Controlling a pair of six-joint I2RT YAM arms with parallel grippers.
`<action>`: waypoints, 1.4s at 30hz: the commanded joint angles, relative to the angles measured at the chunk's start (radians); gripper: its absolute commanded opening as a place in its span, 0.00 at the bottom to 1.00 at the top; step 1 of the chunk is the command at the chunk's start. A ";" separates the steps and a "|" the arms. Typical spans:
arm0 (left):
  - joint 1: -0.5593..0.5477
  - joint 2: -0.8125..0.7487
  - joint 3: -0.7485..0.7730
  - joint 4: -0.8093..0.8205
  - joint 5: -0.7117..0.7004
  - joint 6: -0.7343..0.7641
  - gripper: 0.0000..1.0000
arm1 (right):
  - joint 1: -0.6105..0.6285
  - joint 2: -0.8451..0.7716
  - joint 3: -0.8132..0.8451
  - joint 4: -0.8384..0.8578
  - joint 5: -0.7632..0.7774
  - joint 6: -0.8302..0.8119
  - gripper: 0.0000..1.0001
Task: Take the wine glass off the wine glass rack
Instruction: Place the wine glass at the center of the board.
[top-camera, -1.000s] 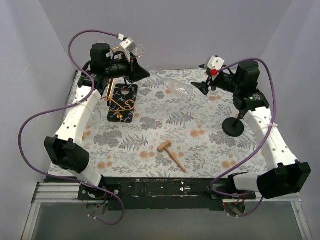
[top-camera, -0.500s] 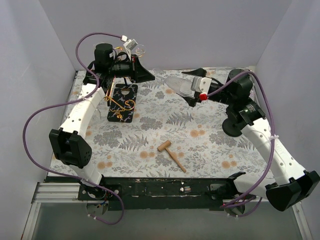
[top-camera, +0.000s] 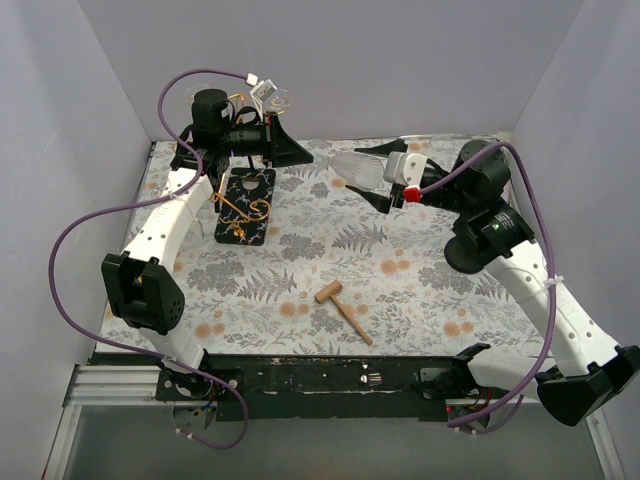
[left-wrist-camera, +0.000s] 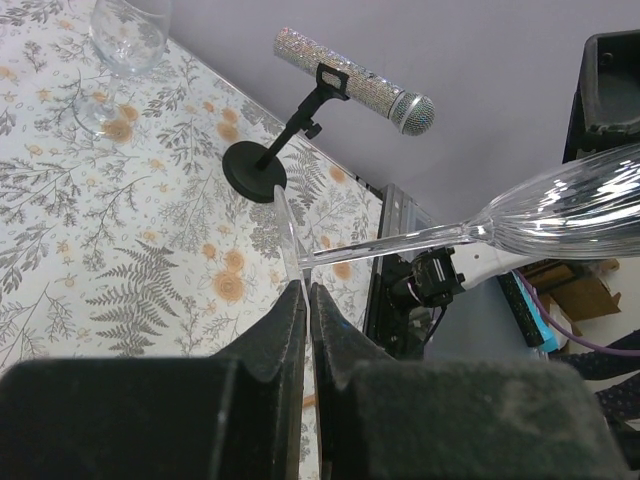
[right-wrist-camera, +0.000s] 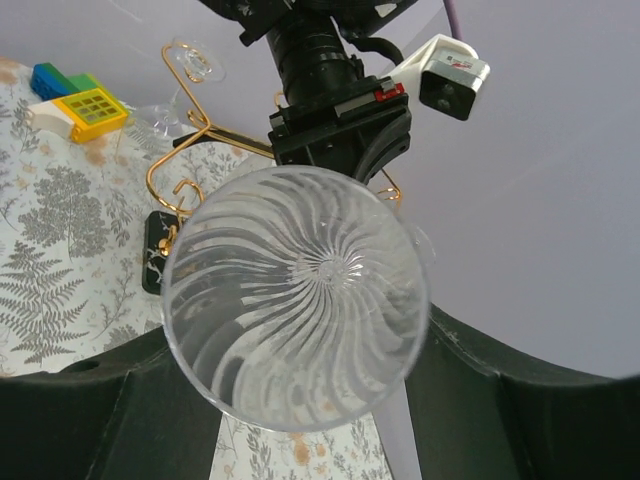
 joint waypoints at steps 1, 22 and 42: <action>0.004 -0.006 -0.007 0.027 0.036 -0.018 0.00 | 0.009 0.006 0.069 0.071 0.015 0.064 0.70; 0.004 0.009 0.009 -0.002 -0.053 -0.007 0.35 | 0.034 0.069 0.154 0.075 -0.039 0.116 0.58; 0.043 0.015 0.235 -0.156 -0.303 0.143 0.87 | -0.348 0.270 0.090 0.114 0.064 0.387 0.59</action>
